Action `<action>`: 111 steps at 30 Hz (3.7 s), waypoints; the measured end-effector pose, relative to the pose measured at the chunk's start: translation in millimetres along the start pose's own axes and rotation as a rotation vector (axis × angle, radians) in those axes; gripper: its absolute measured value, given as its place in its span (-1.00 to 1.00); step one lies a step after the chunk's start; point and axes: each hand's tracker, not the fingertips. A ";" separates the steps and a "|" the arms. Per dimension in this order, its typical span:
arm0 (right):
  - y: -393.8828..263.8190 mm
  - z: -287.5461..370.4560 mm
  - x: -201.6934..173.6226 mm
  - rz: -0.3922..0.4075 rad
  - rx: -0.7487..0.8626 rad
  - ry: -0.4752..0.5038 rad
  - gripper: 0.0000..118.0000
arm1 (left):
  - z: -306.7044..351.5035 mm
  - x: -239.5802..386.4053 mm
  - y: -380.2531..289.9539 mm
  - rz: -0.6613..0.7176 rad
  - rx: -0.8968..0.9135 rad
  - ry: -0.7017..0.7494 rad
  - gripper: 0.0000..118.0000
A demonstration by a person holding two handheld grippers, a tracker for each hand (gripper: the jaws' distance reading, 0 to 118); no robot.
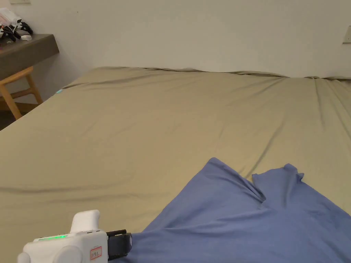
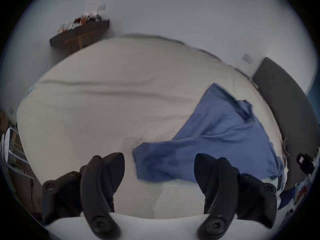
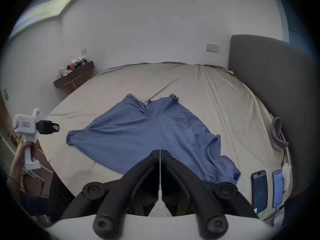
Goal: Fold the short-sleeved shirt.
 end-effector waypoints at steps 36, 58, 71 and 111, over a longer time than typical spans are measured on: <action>91.4 -313.4 107.2 -0.121 -0.505 -0.138 0.24 | -30.8 33.8 -4.0 -0.124 -0.045 0.023 -0.97; 231.6 -14.4 73.2 -0.001 0.350 -0.152 -0.90 | 135.5 161.5 165.7 -0.370 0.487 -0.213 -0.97; 434.0 111.3 118.3 0.005 0.678 -0.225 -0.90 | 300.6 232.9 369.7 -0.398 0.807 -0.115 -0.97; 283.7 -170.7 149.8 -0.052 0.341 -0.178 -0.90 | -16.1 193.5 338.0 -0.374 0.404 -0.050 -0.97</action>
